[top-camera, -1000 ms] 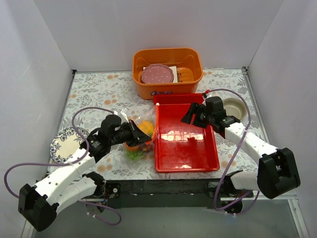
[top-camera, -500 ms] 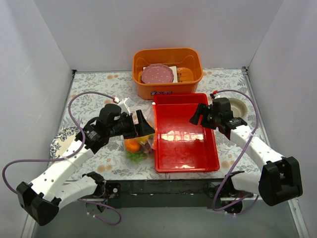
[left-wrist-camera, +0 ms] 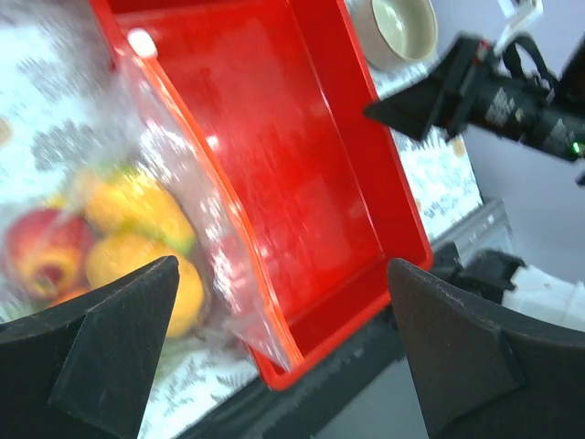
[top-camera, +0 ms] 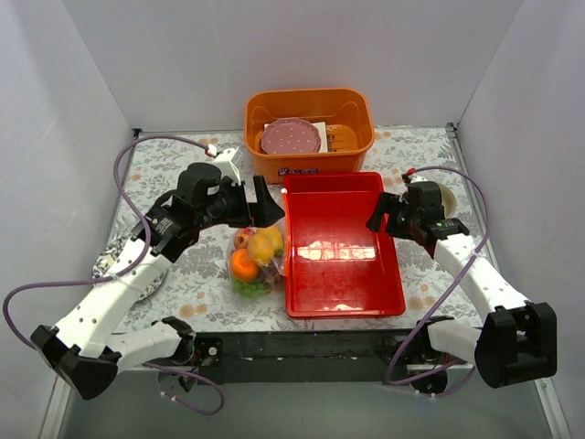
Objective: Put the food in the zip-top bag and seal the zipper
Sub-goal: Reset both arms
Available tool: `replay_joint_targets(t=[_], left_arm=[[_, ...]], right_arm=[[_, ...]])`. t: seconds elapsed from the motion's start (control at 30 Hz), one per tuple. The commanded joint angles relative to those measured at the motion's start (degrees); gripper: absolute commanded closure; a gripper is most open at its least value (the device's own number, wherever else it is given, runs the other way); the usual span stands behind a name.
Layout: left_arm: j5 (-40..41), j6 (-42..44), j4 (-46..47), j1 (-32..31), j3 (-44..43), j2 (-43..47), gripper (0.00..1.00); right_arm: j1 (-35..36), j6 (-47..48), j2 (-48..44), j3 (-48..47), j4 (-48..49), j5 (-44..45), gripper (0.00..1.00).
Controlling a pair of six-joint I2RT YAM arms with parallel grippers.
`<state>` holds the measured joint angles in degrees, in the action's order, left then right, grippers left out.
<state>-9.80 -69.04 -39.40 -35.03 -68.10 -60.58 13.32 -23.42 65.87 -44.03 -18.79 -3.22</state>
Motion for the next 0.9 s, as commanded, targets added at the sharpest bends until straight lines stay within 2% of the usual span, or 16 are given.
replay_joint_targets(t=[0.0, 0.1, 0.2, 0.3, 0.33, 0.4, 0.57, 0.73, 0.87], left_arm=[[3.83, 5.49, 1.68, 3.90, -4.50, -3.31, 0.02], [-0.21, 5.05, 4.59, 11.71, -5.73, -5.77, 0.02], [-5.39, 3.82, 6.61, 24.60, -5.21, -8.85, 0.02], [-4.71, 4.17, 9.24, 29.30, -3.80, -10.96, 0.02], [-0.26, 4.17, 10.38, 29.49, -2.23, -11.05, 0.02], [2.85, 4.17, 13.81, 29.66, -0.82, -11.40, 0.02], [-2.23, 5.75, 17.07, 29.58, 1.12, -13.60, 0.02], [2.76, 4.88, 17.69, 29.58, 4.72, -13.78, 0.02], [4.27, 4.96, 21.10, 29.58, 8.59, -12.03, 0.02]], right_arm=[[-0.84, 3.47, -2.14, -1.41, -1.43, 0.76, 0.13], [-1.46, 3.91, -3.11, -1.50, -1.34, 1.46, 0.13], [-2.60, 4.52, -3.55, -2.72, -2.13, 2.96, 0.13], [-4.53, 5.13, -3.99, -3.95, -2.92, 5.42, 0.13], [-5.84, 5.49, -3.99, -4.22, -2.92, 5.42, 0.13], [-7.08, 5.67, -4.08, -4.40, -2.22, 5.07, 0.12], [-9.63, 8.20, -3.46, -5.54, -1.78, 3.66, 0.11], [-9.63, 9.18, -3.38, -4.40, -0.29, 3.66, 0.10], [-9.72, 8.66, -2.41, -3.96, 0.59, -0.02, 0.10]])
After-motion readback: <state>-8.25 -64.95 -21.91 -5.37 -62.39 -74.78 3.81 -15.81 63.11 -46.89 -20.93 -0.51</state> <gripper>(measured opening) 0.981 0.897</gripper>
